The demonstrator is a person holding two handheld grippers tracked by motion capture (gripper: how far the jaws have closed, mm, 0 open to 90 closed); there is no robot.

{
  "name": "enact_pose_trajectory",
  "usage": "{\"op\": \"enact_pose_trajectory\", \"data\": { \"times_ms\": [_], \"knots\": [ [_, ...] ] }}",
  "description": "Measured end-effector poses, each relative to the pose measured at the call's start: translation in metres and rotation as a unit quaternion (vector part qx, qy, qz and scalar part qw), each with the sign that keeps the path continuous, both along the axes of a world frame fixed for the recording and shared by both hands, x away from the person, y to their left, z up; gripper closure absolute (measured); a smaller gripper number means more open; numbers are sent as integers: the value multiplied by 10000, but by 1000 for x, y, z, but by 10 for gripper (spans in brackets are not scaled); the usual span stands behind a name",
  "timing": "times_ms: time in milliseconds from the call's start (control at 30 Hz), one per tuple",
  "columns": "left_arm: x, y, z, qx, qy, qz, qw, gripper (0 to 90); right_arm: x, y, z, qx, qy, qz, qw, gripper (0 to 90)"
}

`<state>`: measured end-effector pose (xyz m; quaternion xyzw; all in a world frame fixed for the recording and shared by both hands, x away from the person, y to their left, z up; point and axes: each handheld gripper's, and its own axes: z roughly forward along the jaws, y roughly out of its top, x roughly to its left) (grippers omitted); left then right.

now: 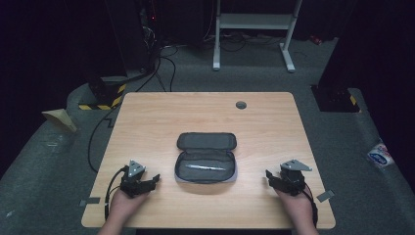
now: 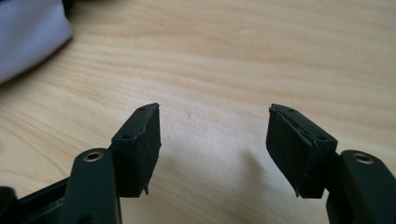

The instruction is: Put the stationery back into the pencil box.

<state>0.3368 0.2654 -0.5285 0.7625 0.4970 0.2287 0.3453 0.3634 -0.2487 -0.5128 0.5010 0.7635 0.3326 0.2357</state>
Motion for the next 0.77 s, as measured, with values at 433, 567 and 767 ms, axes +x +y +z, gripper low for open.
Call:
{"op": "enact_pose_trajectory", "data": {
  "times_ms": [433,567,767],
  "knots": [
    [0,0,0,4,5,16,10000,308,-3,-3,-10,1,127,-117,9999,317],
    [-1,0,0,10,3,36,10000,308,-3,-3,-10,-3,135,-125,9998,317],
    [-1,0,0,8,4,37,10000,308,-3,-3,-10,-3,135,-124,9998,317]
  ]
}}
